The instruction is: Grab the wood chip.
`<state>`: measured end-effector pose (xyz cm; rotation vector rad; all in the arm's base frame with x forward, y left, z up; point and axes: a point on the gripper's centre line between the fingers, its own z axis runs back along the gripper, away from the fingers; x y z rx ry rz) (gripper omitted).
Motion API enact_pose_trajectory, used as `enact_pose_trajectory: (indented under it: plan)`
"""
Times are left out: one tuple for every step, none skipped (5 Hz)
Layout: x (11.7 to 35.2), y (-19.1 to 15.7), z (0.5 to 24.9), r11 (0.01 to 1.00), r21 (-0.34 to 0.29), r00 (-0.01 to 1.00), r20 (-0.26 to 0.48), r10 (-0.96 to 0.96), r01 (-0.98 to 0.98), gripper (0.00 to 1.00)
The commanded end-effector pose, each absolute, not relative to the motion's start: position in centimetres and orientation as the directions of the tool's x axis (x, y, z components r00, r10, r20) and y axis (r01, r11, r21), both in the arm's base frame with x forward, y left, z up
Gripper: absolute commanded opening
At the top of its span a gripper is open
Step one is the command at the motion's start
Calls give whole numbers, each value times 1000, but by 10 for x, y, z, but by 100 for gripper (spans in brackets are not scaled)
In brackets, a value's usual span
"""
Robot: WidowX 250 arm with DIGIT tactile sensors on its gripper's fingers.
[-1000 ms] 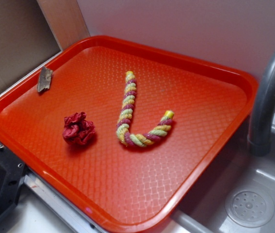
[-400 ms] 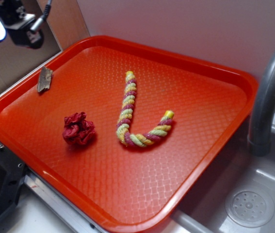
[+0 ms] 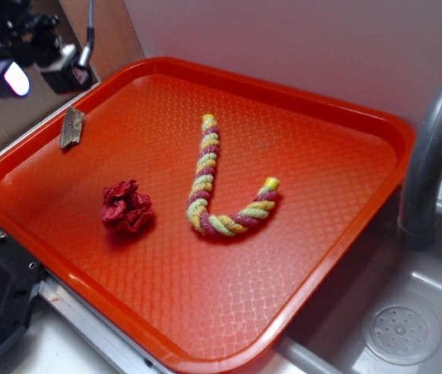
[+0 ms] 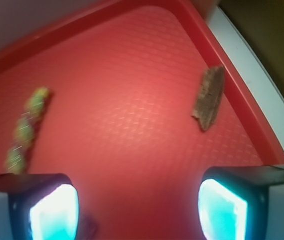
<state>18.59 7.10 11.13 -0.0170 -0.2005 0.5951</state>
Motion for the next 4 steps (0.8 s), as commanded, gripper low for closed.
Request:
enact_pose_trajectory:
  plan:
    - [204, 117, 67, 769, 18, 759, 175, 627, -639, 100]
    - [213, 117, 45, 768, 101, 772, 152, 617, -633, 100]
    - [226, 108, 26, 773, 152, 788, 119, 604, -616, 100]
    - [228, 98, 23, 791, 154, 806, 117, 580, -592, 100]
